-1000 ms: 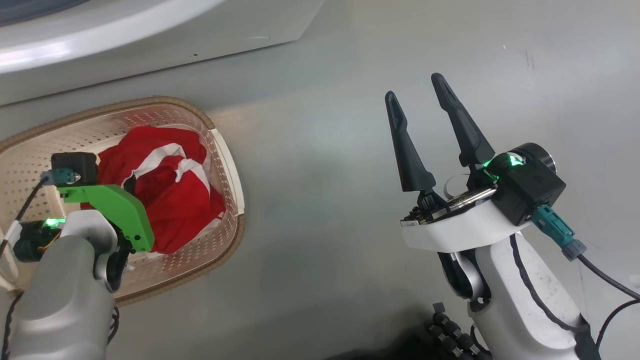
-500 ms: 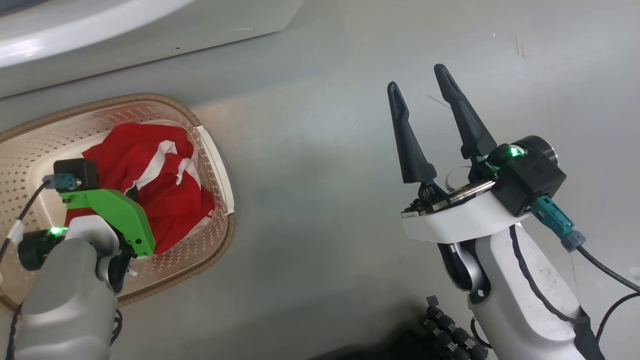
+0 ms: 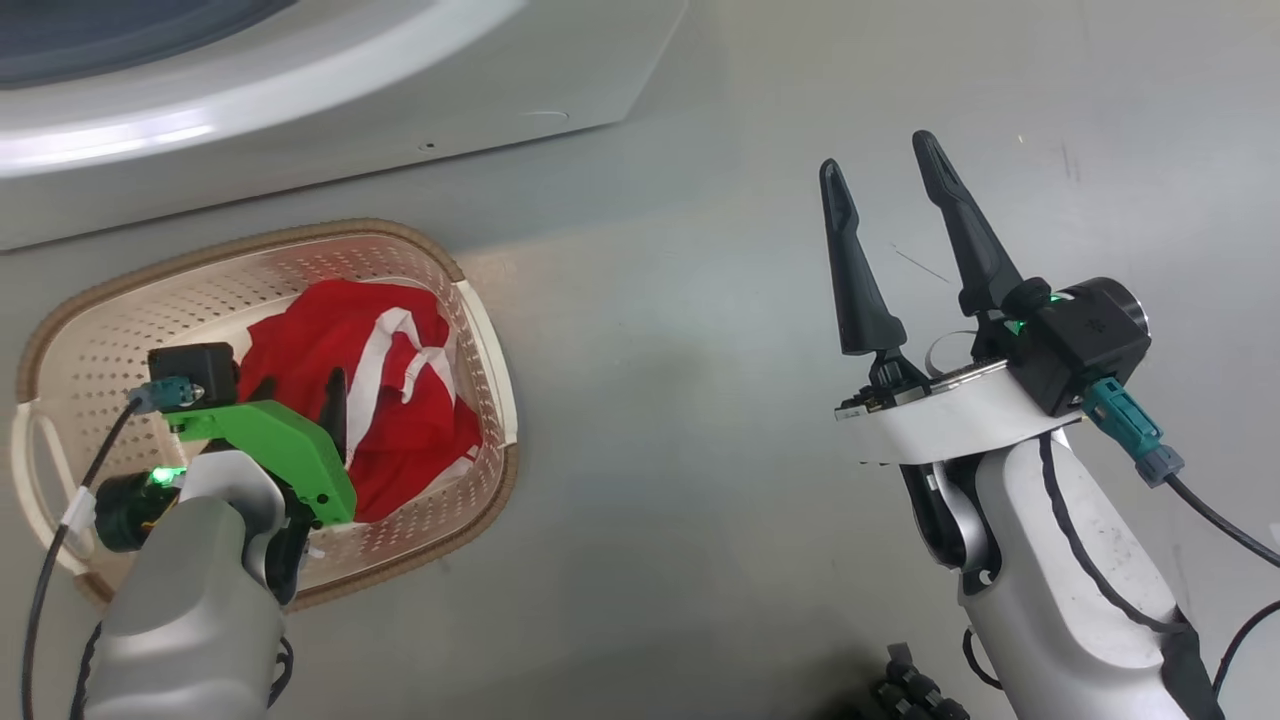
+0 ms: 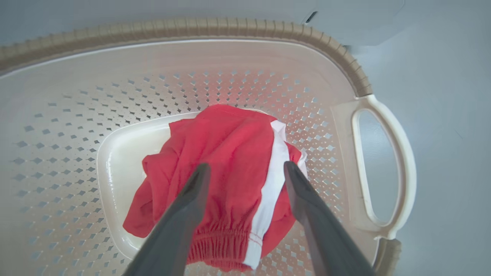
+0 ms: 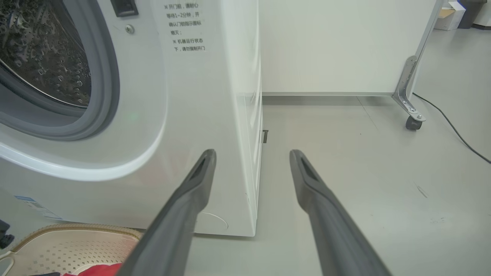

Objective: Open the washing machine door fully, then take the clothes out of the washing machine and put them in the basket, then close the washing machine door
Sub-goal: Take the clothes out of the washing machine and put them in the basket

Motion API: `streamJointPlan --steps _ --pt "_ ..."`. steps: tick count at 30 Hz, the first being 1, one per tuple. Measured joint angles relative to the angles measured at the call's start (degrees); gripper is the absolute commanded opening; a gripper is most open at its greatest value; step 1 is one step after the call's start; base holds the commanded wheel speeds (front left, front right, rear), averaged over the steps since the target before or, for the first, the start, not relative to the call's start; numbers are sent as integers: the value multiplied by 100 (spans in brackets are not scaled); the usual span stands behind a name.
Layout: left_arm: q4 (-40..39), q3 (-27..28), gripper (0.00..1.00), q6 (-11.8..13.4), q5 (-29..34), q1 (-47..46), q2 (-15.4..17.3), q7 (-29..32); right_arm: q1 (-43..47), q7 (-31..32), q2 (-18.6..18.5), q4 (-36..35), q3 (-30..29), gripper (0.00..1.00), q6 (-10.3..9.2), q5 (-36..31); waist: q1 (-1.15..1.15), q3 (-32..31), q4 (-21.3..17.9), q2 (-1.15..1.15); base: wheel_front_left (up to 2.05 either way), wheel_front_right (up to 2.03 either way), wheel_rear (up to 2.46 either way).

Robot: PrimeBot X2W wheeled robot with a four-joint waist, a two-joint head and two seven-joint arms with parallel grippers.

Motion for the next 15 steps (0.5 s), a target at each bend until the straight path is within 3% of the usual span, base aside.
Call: streamJointPlan --steps 15 --pt "-387 -14 100 -96 -146 147 -212 -1339 414 0 -97 334 -448 100 68 -257 0 -800 647 0 0 0 0"
